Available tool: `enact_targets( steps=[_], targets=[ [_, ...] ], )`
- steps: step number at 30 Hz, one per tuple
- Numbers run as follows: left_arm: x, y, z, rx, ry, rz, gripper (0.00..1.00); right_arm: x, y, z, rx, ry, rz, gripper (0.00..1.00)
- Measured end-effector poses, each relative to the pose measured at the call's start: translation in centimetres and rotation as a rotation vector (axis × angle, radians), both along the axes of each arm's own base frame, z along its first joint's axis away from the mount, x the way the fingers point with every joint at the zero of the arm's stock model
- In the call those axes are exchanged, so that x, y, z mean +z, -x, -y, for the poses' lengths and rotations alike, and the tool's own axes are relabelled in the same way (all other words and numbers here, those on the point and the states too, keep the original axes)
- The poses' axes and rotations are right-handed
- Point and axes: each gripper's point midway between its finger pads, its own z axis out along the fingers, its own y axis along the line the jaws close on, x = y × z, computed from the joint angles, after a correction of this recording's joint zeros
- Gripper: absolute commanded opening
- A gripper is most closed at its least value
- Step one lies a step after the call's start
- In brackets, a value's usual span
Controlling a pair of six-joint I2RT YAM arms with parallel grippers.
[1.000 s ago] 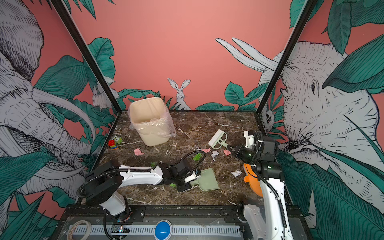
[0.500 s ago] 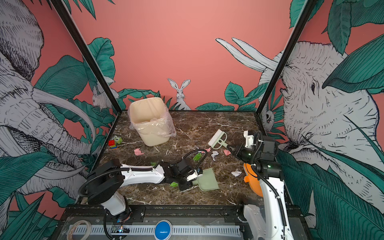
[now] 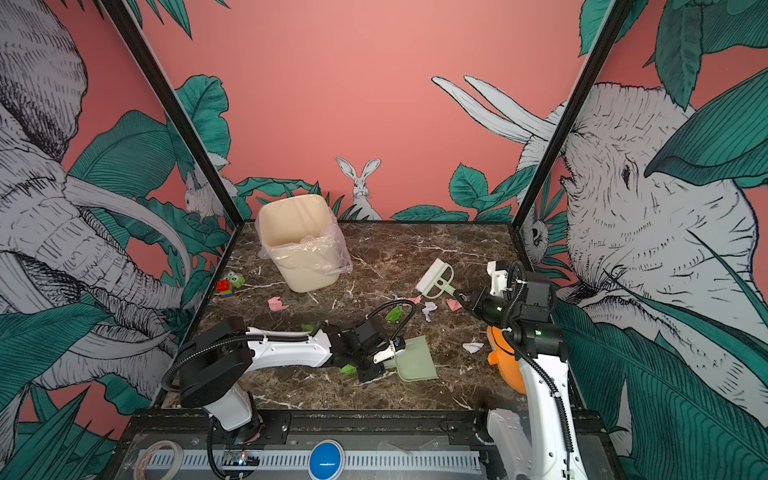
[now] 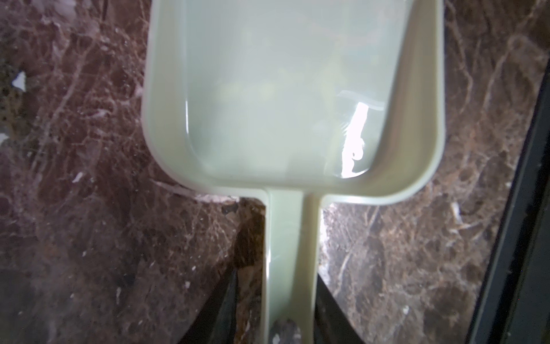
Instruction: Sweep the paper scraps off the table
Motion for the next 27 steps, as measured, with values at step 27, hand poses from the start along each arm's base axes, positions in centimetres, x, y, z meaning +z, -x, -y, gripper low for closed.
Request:
enact_targets(
  steps=[27],
  targets=[
    [-0.01, -0.52, -0.47, 0.022, -0.021, 0.027, 0.14, 0.05, 0.04, -0.06, 0.003, -0.002, 0.001, 0.00]
  ],
)
